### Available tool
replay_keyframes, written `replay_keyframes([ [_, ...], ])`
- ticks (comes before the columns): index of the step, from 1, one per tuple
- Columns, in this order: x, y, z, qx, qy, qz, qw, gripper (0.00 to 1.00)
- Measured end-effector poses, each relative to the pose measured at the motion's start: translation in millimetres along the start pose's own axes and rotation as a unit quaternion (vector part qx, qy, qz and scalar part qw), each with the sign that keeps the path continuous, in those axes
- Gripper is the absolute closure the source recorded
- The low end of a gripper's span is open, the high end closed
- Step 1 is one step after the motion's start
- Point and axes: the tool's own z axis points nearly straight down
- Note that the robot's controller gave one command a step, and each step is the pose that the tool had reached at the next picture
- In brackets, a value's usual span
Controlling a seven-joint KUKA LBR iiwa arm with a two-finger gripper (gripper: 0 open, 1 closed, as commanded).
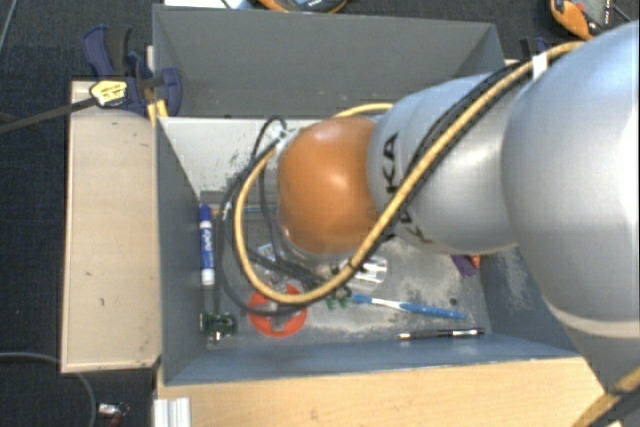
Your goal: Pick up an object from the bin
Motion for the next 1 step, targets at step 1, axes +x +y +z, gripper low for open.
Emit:
replay_keyframes([
  [1, -0.8, 0.1, -10.4, 0.000, -0.0017, 0.001, 1.0000, 1.00],
])
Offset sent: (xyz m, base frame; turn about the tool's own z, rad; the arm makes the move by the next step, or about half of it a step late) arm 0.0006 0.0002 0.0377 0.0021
